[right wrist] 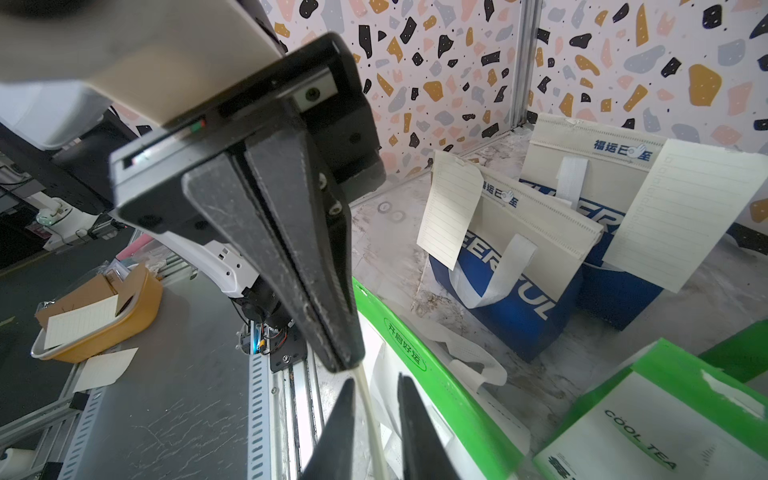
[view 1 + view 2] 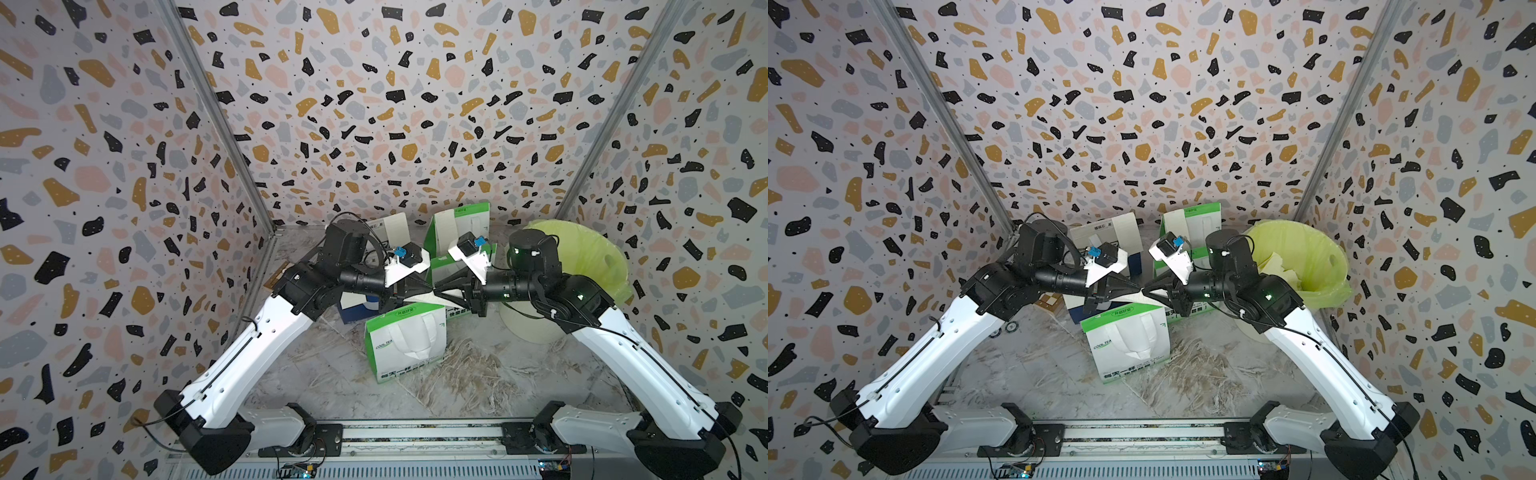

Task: Shred takeout receipts and throw away
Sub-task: Shred the takeout receipt.

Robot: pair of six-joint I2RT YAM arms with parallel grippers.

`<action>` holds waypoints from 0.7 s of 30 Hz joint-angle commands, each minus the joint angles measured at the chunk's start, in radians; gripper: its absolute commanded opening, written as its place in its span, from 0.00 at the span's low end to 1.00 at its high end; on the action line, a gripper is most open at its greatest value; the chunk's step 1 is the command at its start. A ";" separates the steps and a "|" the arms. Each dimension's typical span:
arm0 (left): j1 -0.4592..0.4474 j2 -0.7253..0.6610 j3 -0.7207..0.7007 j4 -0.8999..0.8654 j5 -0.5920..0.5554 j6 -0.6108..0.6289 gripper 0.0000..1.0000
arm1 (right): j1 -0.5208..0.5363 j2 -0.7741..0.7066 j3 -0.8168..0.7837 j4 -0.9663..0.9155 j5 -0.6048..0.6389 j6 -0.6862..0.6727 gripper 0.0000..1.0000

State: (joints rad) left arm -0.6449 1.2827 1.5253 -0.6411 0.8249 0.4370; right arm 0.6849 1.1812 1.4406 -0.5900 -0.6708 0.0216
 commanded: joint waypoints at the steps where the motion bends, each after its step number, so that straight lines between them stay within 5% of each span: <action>1: 0.003 -0.013 -0.012 0.044 0.018 -0.011 0.00 | 0.005 -0.031 0.006 0.021 -0.027 0.004 0.20; 21: 0.002 -0.017 -0.019 0.067 0.013 -0.021 0.00 | 0.004 -0.029 0.009 0.035 -0.044 0.004 0.05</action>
State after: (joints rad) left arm -0.6449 1.2812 1.5150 -0.6178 0.8265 0.4286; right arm 0.6849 1.1694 1.4406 -0.5789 -0.7006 0.0219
